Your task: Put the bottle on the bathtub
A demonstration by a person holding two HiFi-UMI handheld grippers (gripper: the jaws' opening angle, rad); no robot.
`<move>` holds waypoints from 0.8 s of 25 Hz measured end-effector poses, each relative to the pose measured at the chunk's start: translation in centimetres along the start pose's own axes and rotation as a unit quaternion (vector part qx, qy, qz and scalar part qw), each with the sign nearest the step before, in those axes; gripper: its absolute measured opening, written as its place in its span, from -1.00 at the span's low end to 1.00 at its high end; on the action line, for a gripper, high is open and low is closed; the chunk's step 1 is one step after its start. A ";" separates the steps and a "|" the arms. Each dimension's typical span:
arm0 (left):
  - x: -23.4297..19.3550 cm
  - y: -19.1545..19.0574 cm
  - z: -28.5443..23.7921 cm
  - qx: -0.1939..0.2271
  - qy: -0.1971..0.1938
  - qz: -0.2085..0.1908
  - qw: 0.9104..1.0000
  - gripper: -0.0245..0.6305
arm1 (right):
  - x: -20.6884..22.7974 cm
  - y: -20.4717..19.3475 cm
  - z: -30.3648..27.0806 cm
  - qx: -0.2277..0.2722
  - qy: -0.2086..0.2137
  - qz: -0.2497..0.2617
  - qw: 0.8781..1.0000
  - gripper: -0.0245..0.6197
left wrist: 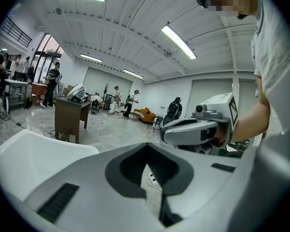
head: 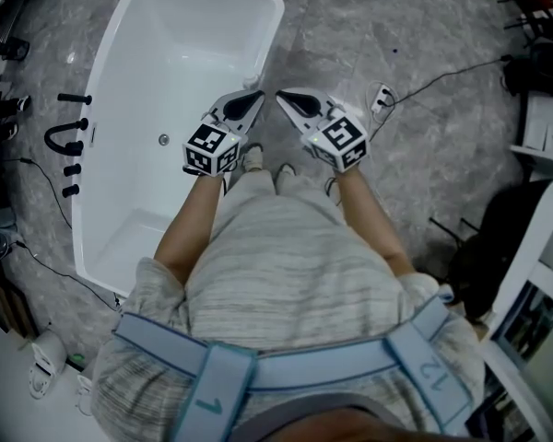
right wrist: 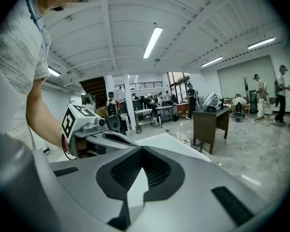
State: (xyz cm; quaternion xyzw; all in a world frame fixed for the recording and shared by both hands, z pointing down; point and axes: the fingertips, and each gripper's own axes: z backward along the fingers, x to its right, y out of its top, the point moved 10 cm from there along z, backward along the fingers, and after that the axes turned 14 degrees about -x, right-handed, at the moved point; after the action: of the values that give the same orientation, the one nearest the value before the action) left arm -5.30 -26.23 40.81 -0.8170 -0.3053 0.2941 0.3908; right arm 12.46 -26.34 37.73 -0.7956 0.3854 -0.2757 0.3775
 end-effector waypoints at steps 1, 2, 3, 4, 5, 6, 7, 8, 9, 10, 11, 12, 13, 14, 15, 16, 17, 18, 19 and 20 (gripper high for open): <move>0.2 0.3 0.0 0.003 -0.001 -0.001 1.000 -0.91 | -0.1 0.0 0.1 -0.004 0.000 0.003 1.000 -0.91; 0.3 0.5 0.0 0.005 -0.002 -0.001 1.000 -0.91 | -0.3 0.0 0.1 -0.008 0.000 0.006 1.000 -0.91; 0.4 0.8 0.0 0.008 -0.004 0.000 1.000 -0.91 | -0.5 0.0 0.1 -0.011 0.000 0.011 1.000 -0.91; 0.4 1.0 0.0 0.011 -0.007 0.003 1.000 -0.91 | -0.6 0.1 0.1 -0.013 0.000 0.015 1.000 -0.91; 0.5 1.1 0.0 0.015 -0.011 0.006 1.000 -0.91 | -0.7 0.2 0.1 -0.012 0.001 0.017 1.000 -0.91; 0.6 1.3 0.1 0.017 -0.015 0.009 1.000 -0.91 | -0.8 0.4 0.2 -0.010 0.002 0.017 1.000 -0.91; 0.7 1.4 0.1 0.019 -0.019 0.011 1.000 -0.91 | -0.8 0.5 0.4 -0.009 0.002 0.017 1.000 -0.91; 0.9 1.4 0.2 0.021 -0.023 0.012 0.999 -0.91 | -0.8 0.6 0.6 -0.008 0.001 0.017 1.000 -0.91; 1.1 1.4 0.3 0.022 -0.025 0.012 0.999 -0.91 | -0.8 0.7 0.9 -0.007 -0.001 0.019 1.000 -0.91; 1.3 1.4 0.5 0.025 -0.025 0.012 0.999 -0.91 | -0.8 0.8 1.1 -0.005 -0.004 0.022 1.000 -0.91; 1.5 1.3 0.7 0.028 -0.024 0.013 0.999 -0.91 | -0.8 0.8 1.4 -0.004 -0.007 0.024 1.000 -0.91; 1.7 1.2 0.9 0.032 -0.023 0.013 0.999 -0.91 | -0.7 0.8 1.6 -0.003 -0.011 0.026 1.000 -0.91; 1.8 1.2 1.1 0.035 -0.022 0.014 0.999 -0.91 | -0.6 0.6 1.7 -0.003 -0.016 0.028 0.999 -0.91; 1.8 1.1 1.3 0.038 -0.023 0.016 0.999 -0.91 | -0.6 0.6 1.9 -0.003 -0.020 0.030 0.999 -0.91; 1.9 1.0 1.5 0.040 -0.024 0.017 0.999 -0.91 | -0.6 0.5 2.0 -0.003 -0.023 0.032 0.999 -0.91; 2.0 1.0 1.7 0.041 -0.026 0.017 0.999 -0.91 | -0.8 0.5 2.1 -0.003 -0.024 0.033 0.999 -0.91; 2.0 1.0 1.9 0.042 -0.027 0.015 0.999 -0.91 | -1.0 0.5 2.1 -0.003 -0.023 0.034 0.999 -0.91; 2.0 0.9 2.1 0.042 -0.028 0.013 0.999 -0.91 | -1.2 0.5 2.1 -0.003 -0.023 0.035 0.999 -0.91; 1.9 0.9 2.3 0.042 -0.029 0.011 0.999 -0.91 | -1.4 0.5 2.1 -0.003 -0.022 0.036 0.999 -0.91; 1.9 0.9 2.5 0.042 -0.030 0.010 0.999 -0.91 | -1.6 0.5 2.0 -0.003 -0.021 0.037 0.999 -0.91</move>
State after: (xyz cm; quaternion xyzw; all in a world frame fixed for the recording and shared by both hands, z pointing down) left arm -5.66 -24.16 38.35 -0.7935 -0.2965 0.3350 0.4127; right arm 12.89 -24.46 35.98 -0.7874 0.4074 -0.2439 0.3931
